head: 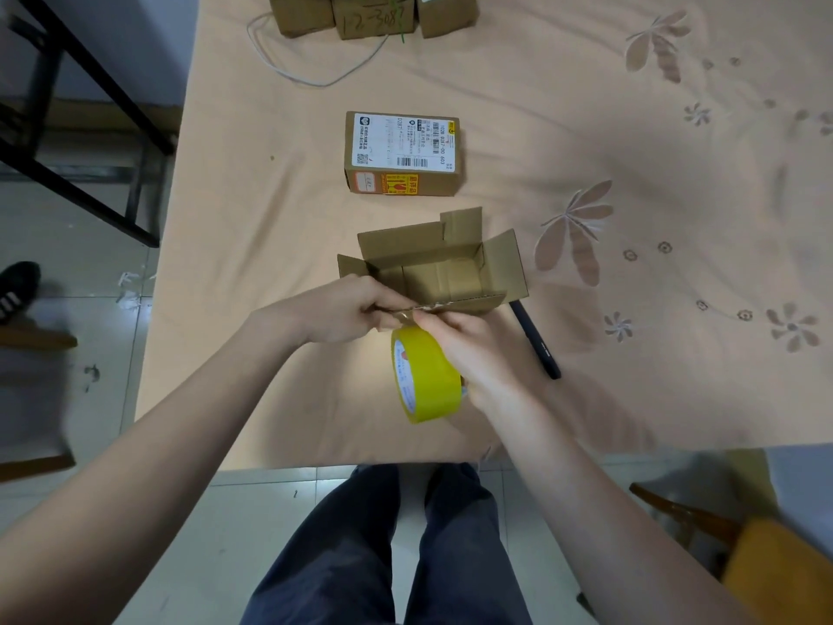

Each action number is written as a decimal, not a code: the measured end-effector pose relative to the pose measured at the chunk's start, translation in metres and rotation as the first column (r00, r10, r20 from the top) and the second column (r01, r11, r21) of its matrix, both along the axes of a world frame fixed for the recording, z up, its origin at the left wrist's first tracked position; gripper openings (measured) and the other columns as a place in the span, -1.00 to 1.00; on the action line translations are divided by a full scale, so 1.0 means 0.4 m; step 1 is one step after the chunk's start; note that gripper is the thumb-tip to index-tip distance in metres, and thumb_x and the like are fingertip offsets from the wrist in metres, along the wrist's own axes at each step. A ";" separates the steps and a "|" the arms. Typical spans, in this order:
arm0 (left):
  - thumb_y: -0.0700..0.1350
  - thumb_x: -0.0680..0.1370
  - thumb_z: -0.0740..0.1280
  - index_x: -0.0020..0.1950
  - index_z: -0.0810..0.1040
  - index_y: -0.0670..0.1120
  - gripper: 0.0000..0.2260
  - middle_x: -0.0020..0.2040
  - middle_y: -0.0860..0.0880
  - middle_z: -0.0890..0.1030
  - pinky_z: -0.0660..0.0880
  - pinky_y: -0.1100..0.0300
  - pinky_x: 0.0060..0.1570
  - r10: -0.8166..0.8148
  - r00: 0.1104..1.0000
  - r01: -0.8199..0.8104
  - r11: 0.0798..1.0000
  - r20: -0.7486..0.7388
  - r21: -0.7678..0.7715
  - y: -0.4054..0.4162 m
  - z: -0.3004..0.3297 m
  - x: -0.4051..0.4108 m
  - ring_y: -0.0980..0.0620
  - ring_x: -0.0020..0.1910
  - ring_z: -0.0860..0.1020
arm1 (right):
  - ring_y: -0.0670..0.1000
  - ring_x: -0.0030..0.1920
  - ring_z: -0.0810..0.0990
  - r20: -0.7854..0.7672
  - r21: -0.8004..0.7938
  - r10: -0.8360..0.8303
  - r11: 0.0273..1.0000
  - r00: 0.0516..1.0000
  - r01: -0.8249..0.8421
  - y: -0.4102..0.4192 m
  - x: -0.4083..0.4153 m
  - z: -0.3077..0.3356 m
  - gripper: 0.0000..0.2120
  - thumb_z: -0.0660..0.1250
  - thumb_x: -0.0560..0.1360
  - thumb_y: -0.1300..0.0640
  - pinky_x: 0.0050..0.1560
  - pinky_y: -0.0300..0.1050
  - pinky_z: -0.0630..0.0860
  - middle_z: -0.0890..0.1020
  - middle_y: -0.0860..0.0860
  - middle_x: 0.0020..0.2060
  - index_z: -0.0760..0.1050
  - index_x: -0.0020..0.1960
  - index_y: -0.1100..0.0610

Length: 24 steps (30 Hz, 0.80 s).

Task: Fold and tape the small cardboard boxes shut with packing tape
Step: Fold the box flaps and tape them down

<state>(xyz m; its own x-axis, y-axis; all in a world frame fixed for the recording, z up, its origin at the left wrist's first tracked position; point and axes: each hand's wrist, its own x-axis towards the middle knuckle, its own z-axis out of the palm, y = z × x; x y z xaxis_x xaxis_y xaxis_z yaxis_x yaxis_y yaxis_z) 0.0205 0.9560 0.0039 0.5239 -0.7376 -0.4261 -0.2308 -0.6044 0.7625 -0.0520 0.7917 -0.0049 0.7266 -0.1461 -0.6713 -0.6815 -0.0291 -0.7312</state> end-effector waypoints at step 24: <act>-0.05 0.50 0.31 -0.12 0.61 0.08 -0.91 -0.36 0.27 0.55 0.52 0.07 -0.03 0.385 0.886 -0.410 0.910 0.258 0.052 -0.068 -0.029 -0.048 0.08 -0.20 0.55 | -0.23 -0.41 0.62 0.020 0.138 0.074 0.988 0.997 -0.076 -0.031 -0.043 0.001 -0.84 0.34 0.54 0.07 -0.43 -0.34 0.49 0.66 -0.13 -0.39 0.39 0.05 0.06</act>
<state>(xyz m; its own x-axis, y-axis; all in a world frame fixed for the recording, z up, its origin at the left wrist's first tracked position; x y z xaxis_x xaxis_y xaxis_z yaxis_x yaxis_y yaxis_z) 0.0015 0.9289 -0.0078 0.8583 -0.4052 -0.3149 -0.1200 -0.7551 0.6445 -0.0693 0.7793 -0.0044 0.7423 0.0028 -0.6701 -0.6700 0.0224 -0.7420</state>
